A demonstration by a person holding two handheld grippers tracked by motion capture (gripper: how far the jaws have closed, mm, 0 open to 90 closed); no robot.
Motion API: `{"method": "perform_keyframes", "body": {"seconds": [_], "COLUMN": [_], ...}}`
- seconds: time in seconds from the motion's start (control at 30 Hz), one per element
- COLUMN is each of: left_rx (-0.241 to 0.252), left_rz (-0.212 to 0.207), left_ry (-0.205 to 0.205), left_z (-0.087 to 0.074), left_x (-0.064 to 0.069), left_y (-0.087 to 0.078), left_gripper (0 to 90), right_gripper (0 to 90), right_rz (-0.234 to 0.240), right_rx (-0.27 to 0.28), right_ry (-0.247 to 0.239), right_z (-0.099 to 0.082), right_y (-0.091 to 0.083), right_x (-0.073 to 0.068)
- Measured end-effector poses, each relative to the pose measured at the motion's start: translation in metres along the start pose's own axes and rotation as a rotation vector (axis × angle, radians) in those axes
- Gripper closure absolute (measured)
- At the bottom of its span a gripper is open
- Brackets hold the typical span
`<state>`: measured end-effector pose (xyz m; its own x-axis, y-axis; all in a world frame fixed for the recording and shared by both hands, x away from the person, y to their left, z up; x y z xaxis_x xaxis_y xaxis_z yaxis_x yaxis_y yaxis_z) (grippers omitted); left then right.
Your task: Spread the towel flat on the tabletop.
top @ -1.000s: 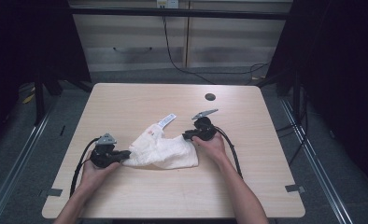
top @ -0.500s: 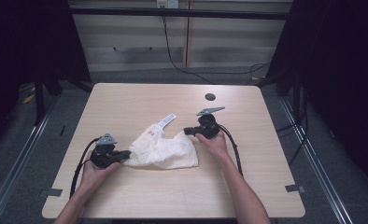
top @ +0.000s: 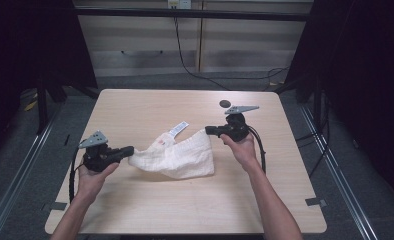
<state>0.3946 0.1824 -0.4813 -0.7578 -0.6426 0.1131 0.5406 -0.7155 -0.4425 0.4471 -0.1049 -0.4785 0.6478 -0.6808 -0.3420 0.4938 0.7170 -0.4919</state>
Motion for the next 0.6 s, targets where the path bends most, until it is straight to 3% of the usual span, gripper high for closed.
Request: {"method": "perform_keyframes", "body": {"seconds": [0.2,0.33,0.47,0.6], "left_rx": [0.047,0.095,0.149,0.188], "left_rz": [0.022,0.039,0.078,0.089], "left_ry": [0.042,0.045,0.007,-0.027], "left_z": [0.049,0.085,0.118,0.145], "left_x": [-0.005,-0.012,-0.031,-0.044], "left_y": [0.003,0.004,0.011,0.018], "left_gripper": [88.1,88.3,88.4,88.4], "right_gripper": [90.0,90.0,90.0,90.0], "right_rz": [-0.017,-0.035,-0.059,-0.093], "right_rx": [0.063,0.117,0.162,0.195], "right_ry": [0.002,0.011,-0.003,-0.007], "right_z": [0.029,0.052,0.078,0.105], "right_y": [-0.022,-0.039,-0.056,-0.067], "right_x": [0.006,0.014,0.021,0.03]}}
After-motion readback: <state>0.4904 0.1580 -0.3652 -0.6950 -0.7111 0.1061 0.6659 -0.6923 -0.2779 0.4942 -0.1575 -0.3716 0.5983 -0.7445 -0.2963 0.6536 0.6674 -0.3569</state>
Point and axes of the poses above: each handheld gripper's, and its own axes: y roughly forward along the jaws, z roughly out of its top, x roughly to its right, the point moved 10 cm from there along y, roughly forward along the jaws, and after that the axes turned 5 degrees about y, right-handed, at the moved point
